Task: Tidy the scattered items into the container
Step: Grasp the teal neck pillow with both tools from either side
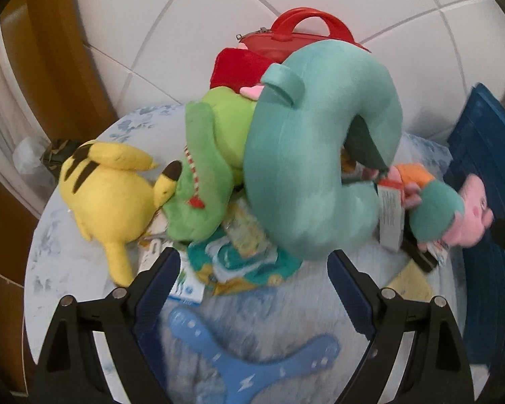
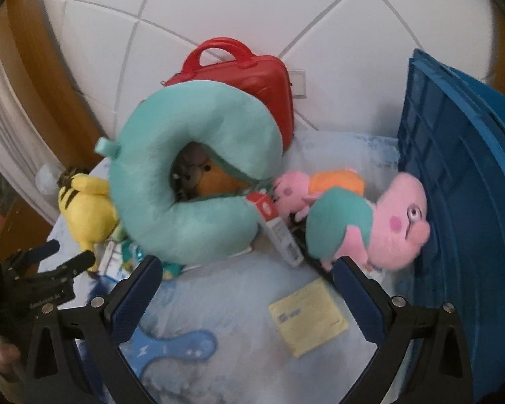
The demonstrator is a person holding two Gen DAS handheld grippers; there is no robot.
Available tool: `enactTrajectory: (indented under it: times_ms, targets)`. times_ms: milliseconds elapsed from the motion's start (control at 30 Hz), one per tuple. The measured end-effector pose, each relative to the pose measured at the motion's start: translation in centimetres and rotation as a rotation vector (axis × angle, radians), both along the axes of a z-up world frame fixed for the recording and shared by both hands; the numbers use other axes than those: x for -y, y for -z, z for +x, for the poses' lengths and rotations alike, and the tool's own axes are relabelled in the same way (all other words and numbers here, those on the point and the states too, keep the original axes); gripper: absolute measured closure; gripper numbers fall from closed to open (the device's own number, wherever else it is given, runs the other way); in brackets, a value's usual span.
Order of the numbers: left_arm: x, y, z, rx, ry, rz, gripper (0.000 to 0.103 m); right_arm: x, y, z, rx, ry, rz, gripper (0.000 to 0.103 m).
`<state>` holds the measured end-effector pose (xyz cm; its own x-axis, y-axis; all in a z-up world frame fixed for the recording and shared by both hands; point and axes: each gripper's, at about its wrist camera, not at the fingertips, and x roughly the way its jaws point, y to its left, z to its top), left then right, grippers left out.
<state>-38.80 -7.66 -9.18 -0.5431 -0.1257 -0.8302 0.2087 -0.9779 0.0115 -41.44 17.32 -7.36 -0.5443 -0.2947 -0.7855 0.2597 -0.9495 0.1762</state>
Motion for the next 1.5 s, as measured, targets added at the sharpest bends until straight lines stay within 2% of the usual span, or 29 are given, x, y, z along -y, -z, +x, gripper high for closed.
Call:
enactTrajectory:
  times_ms: [300,400,433,667,900,1033,1200,1233,1333,1500]
  targets:
    - [-1.0,2.4,-7.2,-0.014,-0.018,-0.023,0.013,1.1,4.0,-7.8,0.047,-0.021,-0.029,0.000]
    - [-1.1,3.2,-8.7,-0.018,-0.015,-0.052,0.001,2.0,5.6,-9.9,0.066,-0.031,-0.040,0.000]
    - [-1.1,3.4,-9.1,-0.020,-0.014,-0.061,0.000,2.4,6.1,-10.4,0.073,-0.036,-0.049,0.000]
    - [-0.2,5.1,-11.1,-0.016,0.002,-0.015,0.000,4.5,7.7,-13.4,0.029,-0.044,-0.017,0.000]
    - [0.1,5.8,-11.5,-0.020,0.027,0.006,0.002,6.9,9.3,-15.9,-0.044,-0.074,0.055,0.000]
    - [0.1,5.5,-11.2,-0.015,0.044,0.020,0.012,7.7,10.1,-17.0,-0.060,-0.096,0.002,0.000]
    - [0.4,5.3,-11.2,-0.018,0.042,0.030,0.016,8.4,10.4,-17.7,-0.083,-0.091,-0.044,0.001]
    - [0.5,5.2,-11.1,-0.016,0.044,0.033,0.017,8.5,10.3,-17.6,-0.081,-0.089,-0.046,0.007]
    - [0.6,4.5,-10.8,-0.018,0.046,0.036,0.018,8.4,9.4,-16.8,-0.092,-0.095,-0.040,0.014]
    - [0.2,1.8,-9.0,-0.057,0.057,0.026,0.019,7.7,6.9,-15.2,-0.104,-0.104,-0.062,0.018]
